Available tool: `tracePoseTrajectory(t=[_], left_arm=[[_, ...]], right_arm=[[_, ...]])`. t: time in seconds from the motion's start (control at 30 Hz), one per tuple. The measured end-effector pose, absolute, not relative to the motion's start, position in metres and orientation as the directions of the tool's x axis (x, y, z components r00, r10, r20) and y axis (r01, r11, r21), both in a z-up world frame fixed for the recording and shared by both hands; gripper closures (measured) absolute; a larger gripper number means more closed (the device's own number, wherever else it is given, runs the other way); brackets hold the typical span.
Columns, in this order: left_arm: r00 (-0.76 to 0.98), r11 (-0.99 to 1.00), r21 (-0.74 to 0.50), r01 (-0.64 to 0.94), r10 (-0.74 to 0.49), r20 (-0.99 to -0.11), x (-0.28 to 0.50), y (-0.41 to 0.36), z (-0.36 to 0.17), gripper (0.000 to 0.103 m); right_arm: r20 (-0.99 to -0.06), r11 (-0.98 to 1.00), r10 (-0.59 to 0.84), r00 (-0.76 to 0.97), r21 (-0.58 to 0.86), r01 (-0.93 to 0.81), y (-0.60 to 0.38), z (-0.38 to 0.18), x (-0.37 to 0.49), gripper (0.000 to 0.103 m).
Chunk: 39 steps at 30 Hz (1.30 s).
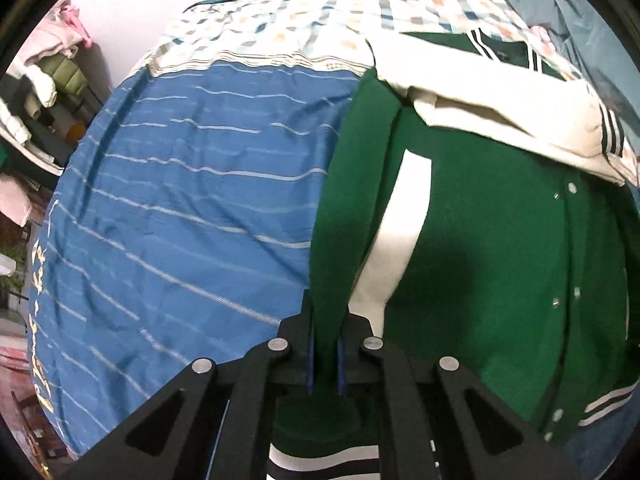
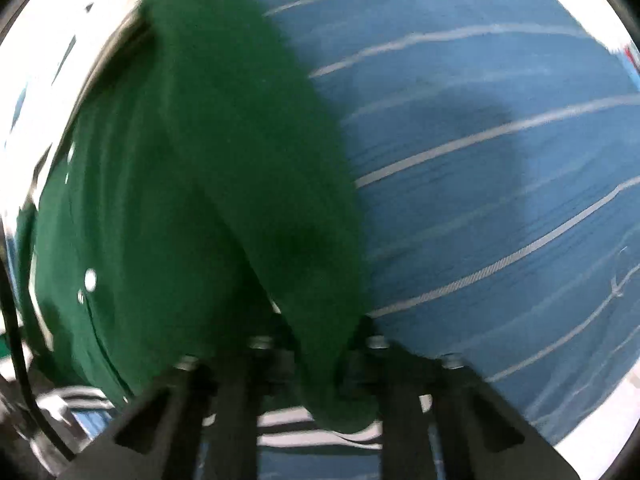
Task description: Fold large clothes
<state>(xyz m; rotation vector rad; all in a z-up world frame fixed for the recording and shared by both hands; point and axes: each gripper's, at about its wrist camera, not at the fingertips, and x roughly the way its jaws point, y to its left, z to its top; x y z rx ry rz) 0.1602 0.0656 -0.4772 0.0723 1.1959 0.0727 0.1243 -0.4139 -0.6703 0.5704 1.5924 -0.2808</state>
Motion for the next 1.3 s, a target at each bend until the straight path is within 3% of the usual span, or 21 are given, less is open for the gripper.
tracePoseTrajectory(t=[0.33,0.5,0.63,0.7,0.77,0.8,0.83,1.03,1.1,1.13,1.3], left_arm=[[0.261,0.994,0.107,-0.018,0.108,-0.959,0.092,0.084,-0.46,0.098],[0.159,0.98,0.198,0.012,0.193,-0.968,0.061,0.084,-0.481,0.09],[0.157,0.98,0.195,-0.049,0.2,-0.967,0.056,0.091,-0.467,0.087],[0.184,0.976,0.207,-0.067,0.216,-0.959,0.06,0.087,-0.455,0.076],[0.216,0.977,0.205,-0.062,0.214,-0.953,0.069,0.078,-0.45,0.022],[0.238,0.978,0.202,-0.055,0.209,-0.948,0.076,0.071,-0.45,0.013],[0.259,0.978,0.201,-0.049,0.207,-0.943,0.084,0.063,-0.451,0.01],[0.332,0.977,0.209,0.032,0.187,-0.925,0.152,-0.012,-0.482,0.01],[0.337,0.972,0.225,0.073,0.188,-0.922,0.169,-0.039,-0.501,0.01],[0.327,0.968,0.233,0.095,0.191,-0.925,0.174,-0.047,-0.509,0.01],[0.273,0.95,0.273,0.153,0.225,-0.935,0.185,-0.063,-0.555,0.005]], right_arm=[[-0.94,0.832,0.335,-0.069,0.261,0.489,-0.398,-0.626,0.065,0.095],[-0.927,0.828,0.34,-0.157,0.216,0.517,-0.416,-0.636,0.02,0.093],[-0.943,0.867,0.263,-0.205,0.138,0.478,-0.435,-0.63,0.021,0.054],[-0.97,0.888,0.206,-0.131,0.129,0.441,-0.444,-0.604,0.037,0.047],[-0.989,0.919,0.135,-0.065,0.101,0.381,-0.447,-0.584,0.061,0.047],[-0.994,0.933,0.104,-0.034,0.086,0.35,-0.442,-0.58,0.086,0.047],[-0.996,0.943,0.089,-0.015,0.079,0.323,-0.442,-0.58,0.102,0.047],[-0.999,0.985,0.024,0.029,0.029,0.169,-0.377,-0.618,0.219,0.047],[-1.0,0.99,0.021,0.013,0.023,0.138,-0.373,-0.633,0.237,0.068],[-1.0,0.989,0.009,0.013,0.011,0.146,-0.377,-0.637,0.243,0.087],[-0.994,0.884,0.074,0.079,0.102,0.456,-0.46,-0.643,0.238,0.09]])
